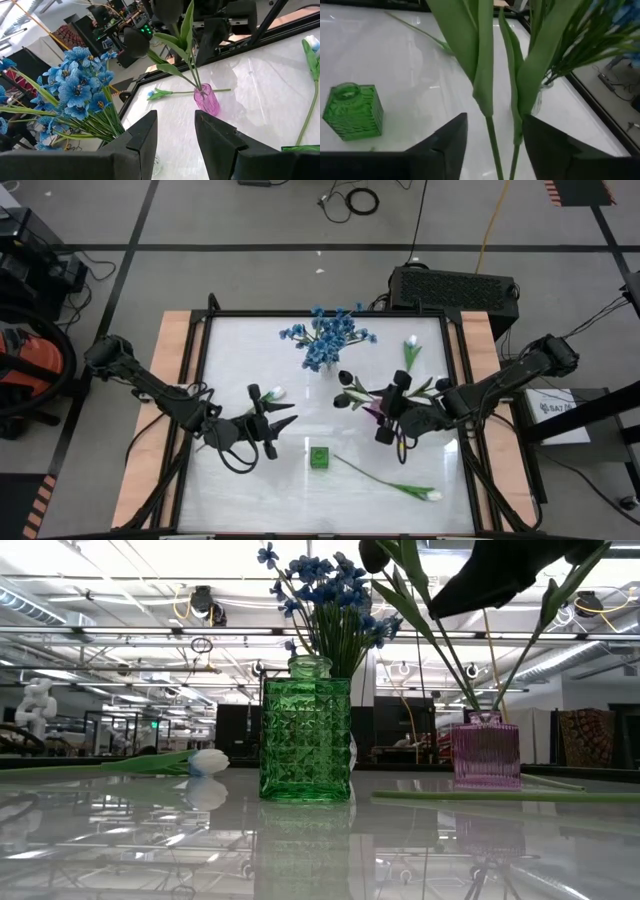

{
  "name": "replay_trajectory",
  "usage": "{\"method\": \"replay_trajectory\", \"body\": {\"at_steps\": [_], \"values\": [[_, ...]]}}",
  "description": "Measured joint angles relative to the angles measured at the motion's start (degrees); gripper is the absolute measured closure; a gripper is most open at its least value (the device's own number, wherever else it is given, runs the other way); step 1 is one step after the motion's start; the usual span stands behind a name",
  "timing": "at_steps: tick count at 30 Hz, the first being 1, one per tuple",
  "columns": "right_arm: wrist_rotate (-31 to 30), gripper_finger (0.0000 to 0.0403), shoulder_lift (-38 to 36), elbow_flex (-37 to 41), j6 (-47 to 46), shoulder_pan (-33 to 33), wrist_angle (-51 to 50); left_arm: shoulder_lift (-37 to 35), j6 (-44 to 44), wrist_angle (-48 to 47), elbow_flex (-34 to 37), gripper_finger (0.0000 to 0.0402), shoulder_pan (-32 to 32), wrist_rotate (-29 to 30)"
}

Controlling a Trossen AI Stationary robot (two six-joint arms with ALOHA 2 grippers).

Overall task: Sort flowers into vase by color
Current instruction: Put the black tulip into the purple vase

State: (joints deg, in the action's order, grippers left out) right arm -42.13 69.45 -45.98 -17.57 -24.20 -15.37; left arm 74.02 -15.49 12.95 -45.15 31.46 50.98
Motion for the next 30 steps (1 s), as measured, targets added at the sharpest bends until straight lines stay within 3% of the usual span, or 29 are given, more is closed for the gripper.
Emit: {"method": "replay_trajectory", "body": {"at_steps": [11, 25, 30], "values": [[0.1, 0.0393, 0.7, 0.0, 1.7, 0.6, 0.8, 0.0, 0.0, 0.0, 0.0, 0.0262, 0.0, 0.0], [0.1, 0.0399, -6.7, 0.0, 4.4, -2.4, -0.1, 0.0, 0.0, 0.0, 0.0, 0.0262, 0.0, 0.0], [-3.2, 0.0401, -7.2, 0.4, 4.9, -5.5, 0.6, 0.0, 0.0, 0.0, 0.0, 0.0262, 0.0, 0.0]]}}
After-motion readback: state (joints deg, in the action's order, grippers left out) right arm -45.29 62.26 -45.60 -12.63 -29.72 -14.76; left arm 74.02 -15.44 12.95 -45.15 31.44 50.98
